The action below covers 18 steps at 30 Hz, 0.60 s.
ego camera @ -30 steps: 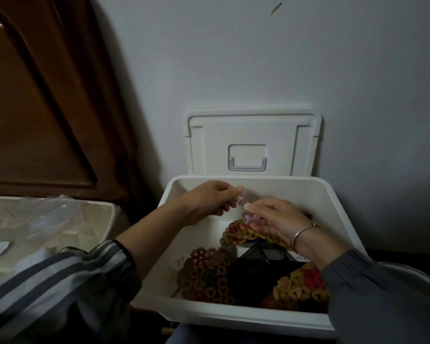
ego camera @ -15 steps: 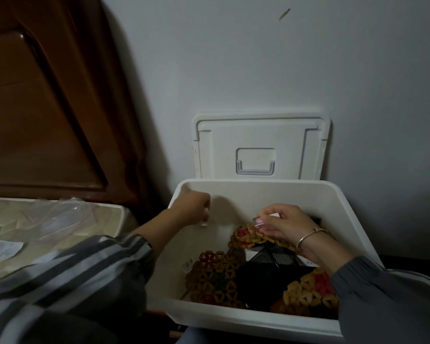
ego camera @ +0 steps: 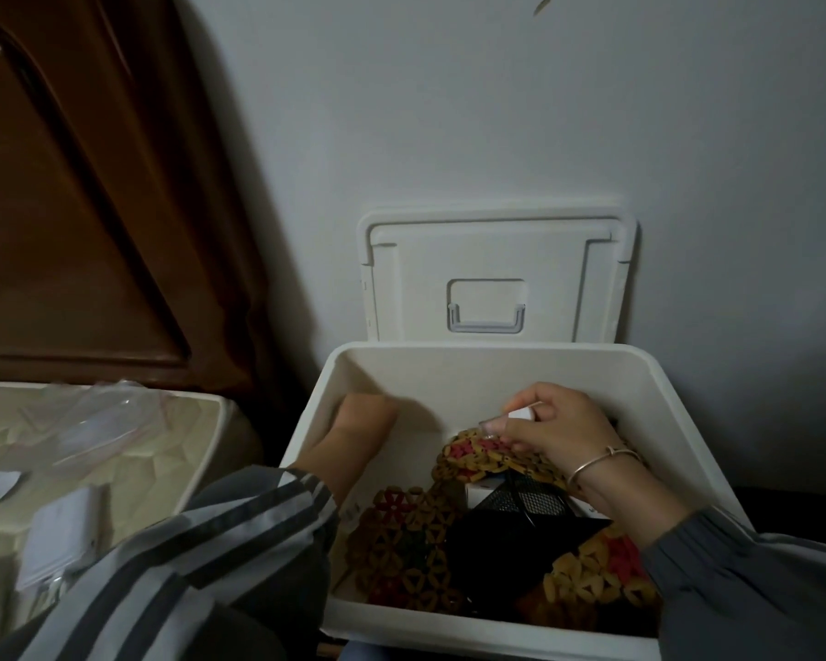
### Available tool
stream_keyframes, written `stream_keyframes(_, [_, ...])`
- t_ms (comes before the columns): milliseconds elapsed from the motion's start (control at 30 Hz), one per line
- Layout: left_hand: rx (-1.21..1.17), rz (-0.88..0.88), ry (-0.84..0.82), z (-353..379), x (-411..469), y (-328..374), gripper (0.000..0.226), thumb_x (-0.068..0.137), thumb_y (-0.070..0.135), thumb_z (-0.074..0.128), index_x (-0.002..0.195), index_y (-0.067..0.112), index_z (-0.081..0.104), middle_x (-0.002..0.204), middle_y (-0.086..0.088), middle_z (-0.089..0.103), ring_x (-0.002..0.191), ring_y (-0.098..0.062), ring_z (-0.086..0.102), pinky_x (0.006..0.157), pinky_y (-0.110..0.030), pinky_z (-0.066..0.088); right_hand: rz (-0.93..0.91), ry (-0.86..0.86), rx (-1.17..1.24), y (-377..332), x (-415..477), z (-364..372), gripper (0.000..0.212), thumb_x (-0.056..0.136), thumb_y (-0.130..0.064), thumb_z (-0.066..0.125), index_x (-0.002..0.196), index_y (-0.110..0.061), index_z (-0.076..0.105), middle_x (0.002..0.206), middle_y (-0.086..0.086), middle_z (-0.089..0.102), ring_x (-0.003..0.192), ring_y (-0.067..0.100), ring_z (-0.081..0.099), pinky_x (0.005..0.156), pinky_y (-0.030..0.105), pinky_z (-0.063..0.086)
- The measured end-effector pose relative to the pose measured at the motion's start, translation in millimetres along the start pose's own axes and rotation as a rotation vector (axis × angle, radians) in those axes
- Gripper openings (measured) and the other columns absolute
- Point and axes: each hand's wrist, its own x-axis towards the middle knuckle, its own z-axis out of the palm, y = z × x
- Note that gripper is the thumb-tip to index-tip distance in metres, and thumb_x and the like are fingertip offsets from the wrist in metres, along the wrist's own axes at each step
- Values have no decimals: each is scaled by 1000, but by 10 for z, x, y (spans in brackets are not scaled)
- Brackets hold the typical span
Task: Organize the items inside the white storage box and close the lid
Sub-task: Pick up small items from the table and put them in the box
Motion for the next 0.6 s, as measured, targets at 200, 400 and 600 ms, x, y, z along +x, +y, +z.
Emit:
stream_keyframes(200, [34,68,222,-185,-201,-184,26,84,18,64,109,15,61,113,-5,64,106,-26,60,88,-37,45,-12,-43,-35,-132,15,65,23,63,-7,85,79,-7,68,70,10,73,64,19,70,62,24,58])
stream_keyframes(400, [-396,52,641,-182,-639,-806,29,91,23,53,118,15,61,120,-4,59,107,-23,53,91,-36,43,-159,-143,-401,-547,423,447,13,73,-4,76,82,-10,69,64,-4,69,67,12,69,62,20,55])
stream_keyframes(600, [-1060,33,447,116,-804,-776,49,99,29,48,146,20,38,152,3,36,138,-6,29,107,-15,18,-179,-198,-898,-336,858,1092,16,71,-19,76,87,-19,73,85,-5,62,86,16,60,68,22,48])
